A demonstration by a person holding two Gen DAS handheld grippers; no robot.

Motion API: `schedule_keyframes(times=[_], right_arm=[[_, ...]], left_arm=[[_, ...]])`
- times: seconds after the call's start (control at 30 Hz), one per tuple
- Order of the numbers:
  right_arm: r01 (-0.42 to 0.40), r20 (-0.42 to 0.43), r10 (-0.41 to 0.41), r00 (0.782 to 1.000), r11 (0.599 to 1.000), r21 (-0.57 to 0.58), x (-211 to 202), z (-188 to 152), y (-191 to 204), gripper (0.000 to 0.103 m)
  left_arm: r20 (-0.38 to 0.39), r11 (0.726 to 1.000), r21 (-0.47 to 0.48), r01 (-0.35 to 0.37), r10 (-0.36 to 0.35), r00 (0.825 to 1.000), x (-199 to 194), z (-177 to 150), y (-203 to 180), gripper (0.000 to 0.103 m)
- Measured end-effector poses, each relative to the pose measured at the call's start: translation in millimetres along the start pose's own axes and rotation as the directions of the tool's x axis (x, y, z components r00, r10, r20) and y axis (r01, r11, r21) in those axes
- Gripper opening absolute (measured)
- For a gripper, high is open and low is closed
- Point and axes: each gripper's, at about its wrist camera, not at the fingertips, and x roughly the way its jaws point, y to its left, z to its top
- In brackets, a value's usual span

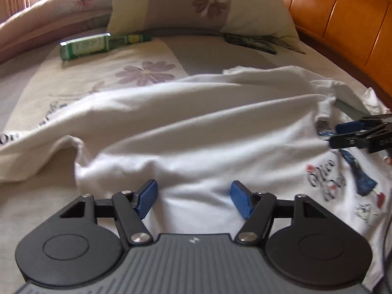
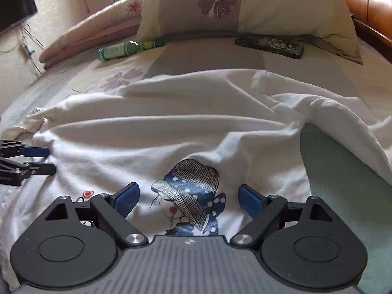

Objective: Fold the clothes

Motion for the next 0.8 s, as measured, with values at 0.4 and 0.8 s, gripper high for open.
schedule_keyframes(times=[0.4, 0.8], right_arm=[[-0.007, 0.034, 0.003, 0.999, 0.995, 0.104, -62, -7, 0, 0.100], [0.133, 0.001, -0.134, 0.991, 0.984, -0.119, -58, -86, 49, 0.103]], left_arm=[[0.013, 0.997, 0.043, 0.069, -0.070, 0.997, -20, 17, -19, 0.068], [0.007, 0.939, 0.302, 0.166, -0.177, 0.984, -13, -23, -101, 0.078]])
